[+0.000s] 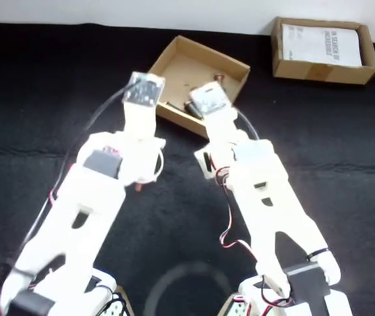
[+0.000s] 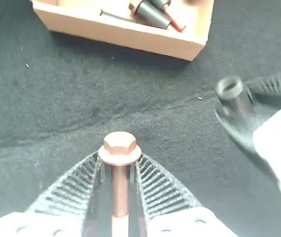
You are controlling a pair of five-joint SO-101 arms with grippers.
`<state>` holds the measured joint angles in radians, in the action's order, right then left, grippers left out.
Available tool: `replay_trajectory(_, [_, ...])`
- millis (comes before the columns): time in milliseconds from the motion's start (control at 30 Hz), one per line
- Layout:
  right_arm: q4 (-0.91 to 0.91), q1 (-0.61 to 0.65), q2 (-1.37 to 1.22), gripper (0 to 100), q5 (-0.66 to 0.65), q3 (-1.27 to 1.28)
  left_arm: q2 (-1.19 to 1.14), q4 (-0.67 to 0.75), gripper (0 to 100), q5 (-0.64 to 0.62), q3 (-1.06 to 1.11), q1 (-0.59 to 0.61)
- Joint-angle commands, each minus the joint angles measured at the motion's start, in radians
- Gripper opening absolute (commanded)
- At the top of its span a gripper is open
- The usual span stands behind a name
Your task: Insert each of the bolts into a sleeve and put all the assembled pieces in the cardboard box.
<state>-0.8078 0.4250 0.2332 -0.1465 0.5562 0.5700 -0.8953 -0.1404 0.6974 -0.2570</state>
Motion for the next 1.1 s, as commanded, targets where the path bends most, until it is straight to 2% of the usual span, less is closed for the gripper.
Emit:
replay_trajectory(0, [0.068,0.044,0.008,0.7,0.060,-0.002,0.153,0.104,1,0.031,0.117,-0.001])
replay_trajectory(167, [0.076,0.087,0.110,0.7,0.175,0.012,0.265,0.176,1,0.043,0.228,0.005])
replay_trajectory(533, [0.081,0.171,0.633,0.7,0.172,0.397,0.291,0.181,1,0.043,0.236,0.005])
replay_trajectory(733, [0.082,0.162,0.862,0.7,0.060,0.661,0.295,0.181,1,0.051,0.242,0.010])
replay_trajectory(800, [0.087,0.139,0.920,0.7,0.018,0.736,0.295,0.183,1,0.094,0.242,0.024])
replay_trajectory(1067, [0.375,0.059,1.115,0.7,-0.115,1.026,0.297,0.183,1,0.118,0.242,0.094])
